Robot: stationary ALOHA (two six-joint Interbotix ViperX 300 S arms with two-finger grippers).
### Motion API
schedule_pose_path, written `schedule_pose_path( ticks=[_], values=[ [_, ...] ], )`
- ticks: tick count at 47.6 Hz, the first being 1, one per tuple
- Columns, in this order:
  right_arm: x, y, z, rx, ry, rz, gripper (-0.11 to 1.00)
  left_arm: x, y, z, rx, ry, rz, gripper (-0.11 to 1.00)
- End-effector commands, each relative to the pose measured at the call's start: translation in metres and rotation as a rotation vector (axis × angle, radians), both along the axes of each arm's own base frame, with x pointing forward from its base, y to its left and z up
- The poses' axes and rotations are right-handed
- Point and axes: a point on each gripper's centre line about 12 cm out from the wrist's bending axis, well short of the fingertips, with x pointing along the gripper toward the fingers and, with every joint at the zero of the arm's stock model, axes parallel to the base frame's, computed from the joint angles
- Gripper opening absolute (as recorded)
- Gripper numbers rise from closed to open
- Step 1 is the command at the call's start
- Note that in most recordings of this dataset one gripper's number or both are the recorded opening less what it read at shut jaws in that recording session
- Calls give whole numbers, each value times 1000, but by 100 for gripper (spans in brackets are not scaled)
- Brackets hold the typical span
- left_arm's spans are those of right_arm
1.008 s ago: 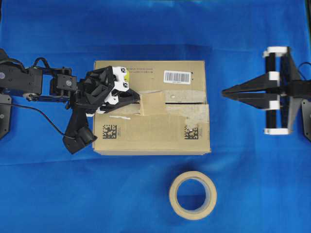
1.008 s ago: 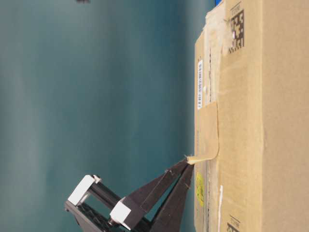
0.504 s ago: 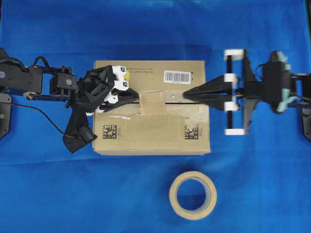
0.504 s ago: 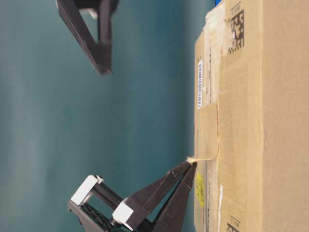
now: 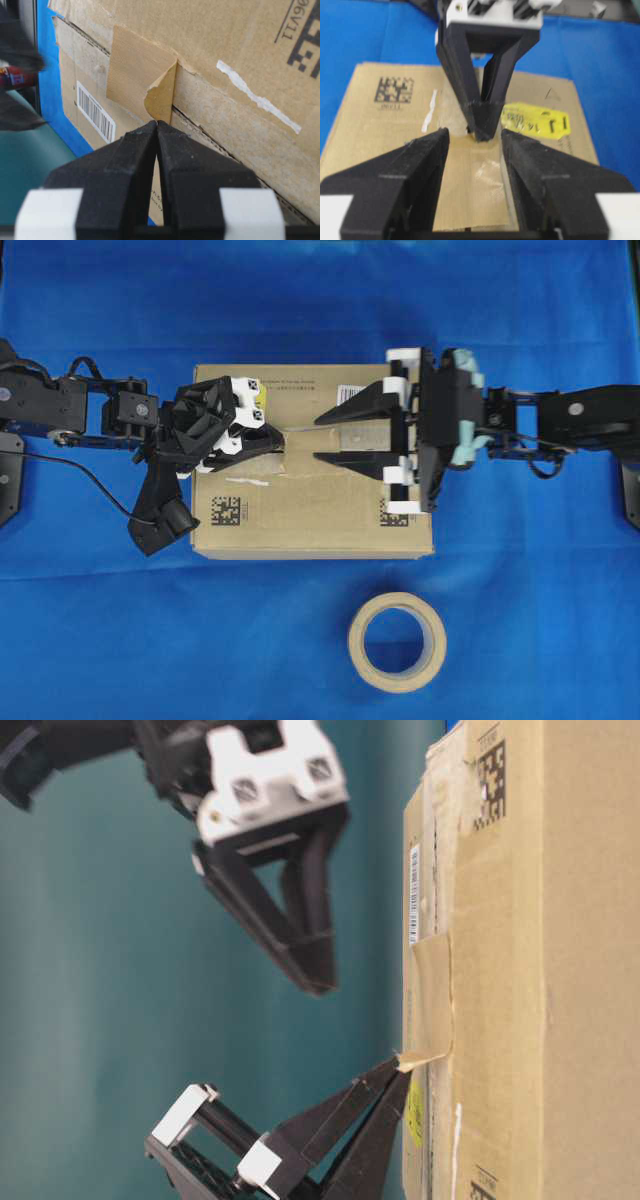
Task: Apply tape along the seams of the closed cardboard box to seal it securely.
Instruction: 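Move the right gripper in to press the tape onto the seam, then press the tape flat along the seam with both grippers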
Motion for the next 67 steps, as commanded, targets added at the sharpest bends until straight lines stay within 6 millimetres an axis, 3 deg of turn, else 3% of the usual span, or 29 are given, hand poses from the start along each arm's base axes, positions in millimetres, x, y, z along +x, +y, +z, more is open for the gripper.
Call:
schedule_pose_path(
  ticks=[1,25,53,58,67],
  values=[
    [8,-1,4,3,-20,-4,47,1,0,8,-2,-28,0,0],
    [14,-6,-35,0,80,-13,47,4,0,9,-17,-33,12,0],
    [15,-14,-40,10,92,-38,47,2,1,6,-80,-3,53,1],
    [15,-14,-40,10,90,-39,47,2,2,6,-87,3,60,12],
    [16,-14,-39,10,90,-38,47,1,10,7,-83,2,81,55]
  ],
)
